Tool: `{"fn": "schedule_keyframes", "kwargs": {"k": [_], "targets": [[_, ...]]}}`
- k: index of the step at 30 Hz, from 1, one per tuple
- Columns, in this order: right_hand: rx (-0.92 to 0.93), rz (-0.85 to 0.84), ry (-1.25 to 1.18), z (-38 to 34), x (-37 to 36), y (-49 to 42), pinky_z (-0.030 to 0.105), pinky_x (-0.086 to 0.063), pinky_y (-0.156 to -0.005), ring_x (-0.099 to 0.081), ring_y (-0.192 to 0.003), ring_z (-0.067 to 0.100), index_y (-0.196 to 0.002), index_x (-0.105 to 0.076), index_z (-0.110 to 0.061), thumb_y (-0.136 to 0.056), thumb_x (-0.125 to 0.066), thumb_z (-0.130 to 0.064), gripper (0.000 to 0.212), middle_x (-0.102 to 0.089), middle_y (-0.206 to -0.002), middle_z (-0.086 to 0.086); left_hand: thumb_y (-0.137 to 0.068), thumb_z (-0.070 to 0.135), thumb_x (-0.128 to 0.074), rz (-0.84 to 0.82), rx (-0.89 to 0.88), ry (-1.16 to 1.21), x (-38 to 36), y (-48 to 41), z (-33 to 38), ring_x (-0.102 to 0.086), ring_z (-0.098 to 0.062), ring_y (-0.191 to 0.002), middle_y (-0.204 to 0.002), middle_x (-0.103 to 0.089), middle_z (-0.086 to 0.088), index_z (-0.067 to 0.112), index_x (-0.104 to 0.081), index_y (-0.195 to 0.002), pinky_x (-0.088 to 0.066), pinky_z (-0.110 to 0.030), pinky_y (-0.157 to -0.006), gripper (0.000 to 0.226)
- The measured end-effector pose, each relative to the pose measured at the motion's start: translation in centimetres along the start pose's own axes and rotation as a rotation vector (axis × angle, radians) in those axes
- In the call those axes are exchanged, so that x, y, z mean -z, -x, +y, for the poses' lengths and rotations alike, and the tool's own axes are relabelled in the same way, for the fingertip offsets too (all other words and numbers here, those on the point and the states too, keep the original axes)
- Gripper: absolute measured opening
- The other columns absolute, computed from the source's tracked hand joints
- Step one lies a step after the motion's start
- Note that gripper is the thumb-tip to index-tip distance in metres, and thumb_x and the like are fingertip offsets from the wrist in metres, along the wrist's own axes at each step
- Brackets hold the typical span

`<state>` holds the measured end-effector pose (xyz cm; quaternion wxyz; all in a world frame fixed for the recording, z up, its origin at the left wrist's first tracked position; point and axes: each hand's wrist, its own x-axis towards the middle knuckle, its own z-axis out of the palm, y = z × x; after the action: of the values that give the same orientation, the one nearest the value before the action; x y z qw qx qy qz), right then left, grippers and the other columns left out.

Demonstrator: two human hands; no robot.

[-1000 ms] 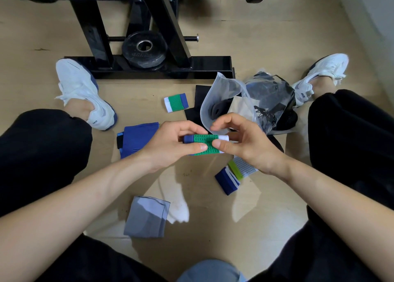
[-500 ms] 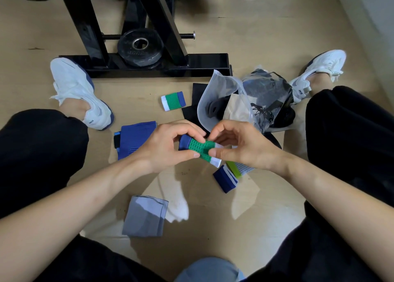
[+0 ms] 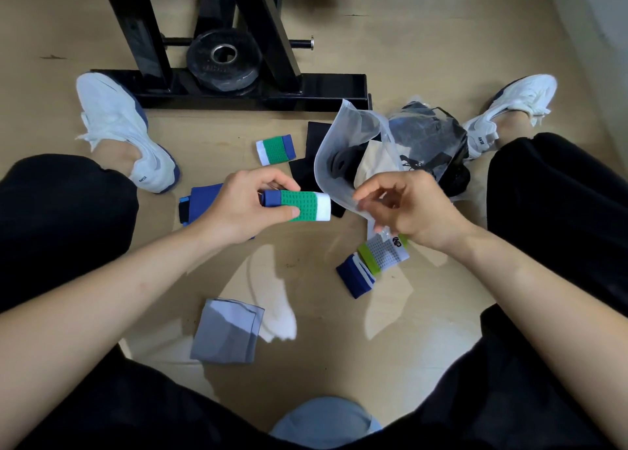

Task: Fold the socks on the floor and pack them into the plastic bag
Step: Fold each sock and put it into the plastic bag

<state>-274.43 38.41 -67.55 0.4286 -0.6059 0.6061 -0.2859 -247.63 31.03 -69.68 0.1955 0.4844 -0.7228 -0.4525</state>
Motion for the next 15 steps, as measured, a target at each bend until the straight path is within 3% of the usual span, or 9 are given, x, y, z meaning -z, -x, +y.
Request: {"fn": "schedule_keyframes", "kwargs": {"k": [2,4,7,10,13,15], "targets": [[0.16,0.229,0.189,0.2,0.5,-0.2,0.014,-0.045,-0.063,-0.06,-0.061,0.009,-0.094,-0.073,-0.02,-0.086,-0.073,-0.006,0.016,-0.066,-0.086,-0.008,-0.079,0.013,-0.084,0.008,0.002,0.041,-0.5,-0.2,0.2,-0.069,-0.004,-0.098,-0.1,-0.074,0.01,0.022,-0.072,-0.098,-0.058,-0.028,-0.087,0.024],[0.239,0.359,0.334,0.7,1.1,-0.8,0.018,-0.045,-0.077,-0.058,-0.081,0.009,-0.1,-0.073,-0.014,-0.081,-0.077,-0.008,0.02,-0.059,-0.102,-0.001,-0.081,0.014,-0.083,0.009,0.022,0.082,-1.0,-0.5,0.3,-0.07,-0.003,-0.1,-0.102,-0.075,0.009,0.018,-0.07,-0.101,-0.059,-0.031,-0.089,0.024],[0.177,0.389,0.614,2.2,1.7,-2.0,0.035,-0.042,-0.093,-0.045,-0.112,0.033,-0.115,-0.069,-0.017,-0.076,-0.081,-0.014,0.041,-0.048,-0.13,0.01,-0.085,0.013,-0.08,0.014,0.029,0.141,-1.7,-0.9,0.7,-0.071,-0.002,-0.098,-0.102,-0.076,0.007,0.015,-0.066,-0.104,-0.06,-0.035,-0.087,0.024],[0.078,0.309,0.672,3.0,2.0,-2.7,0.046,-0.048,-0.093,-0.049,-0.112,0.037,-0.128,-0.063,-0.019,-0.078,-0.079,-0.012,0.053,-0.044,-0.14,0.011,-0.088,0.015,-0.077,0.022,0.01,0.154,-2.4,-1.7,1.1,-0.069,-0.001,-0.1,-0.104,-0.075,0.009,0.019,-0.062,-0.106,-0.06,-0.034,-0.086,0.024],[0.025,0.276,0.59,3.1,2.5,-3.3,0.042,-0.052,-0.087,-0.057,-0.092,0.021,-0.136,-0.056,-0.014,-0.082,-0.068,0.001,0.058,-0.05,-0.134,0.004,-0.091,0.016,-0.073,0.032,-0.055,0.126,-3.3,-3.3,1.0,-0.068,-0.002,-0.101,-0.104,-0.074,0.011,0.023,-0.061,-0.105,-0.06,-0.037,-0.085,0.02],[0.03,0.298,0.567,3.1,2.6,-3.4,0.037,-0.052,-0.089,-0.06,-0.094,0.02,-0.139,-0.054,-0.013,-0.081,-0.059,0.008,0.063,-0.053,-0.134,0.003,-0.092,0.016,-0.071,0.038,-0.109,0.108,-4.1,-4.6,0.8,-0.066,-0.001,-0.103,-0.105,-0.072,0.014,0.026,-0.062,-0.104,-0.059,-0.037,-0.083,0.018]]}}
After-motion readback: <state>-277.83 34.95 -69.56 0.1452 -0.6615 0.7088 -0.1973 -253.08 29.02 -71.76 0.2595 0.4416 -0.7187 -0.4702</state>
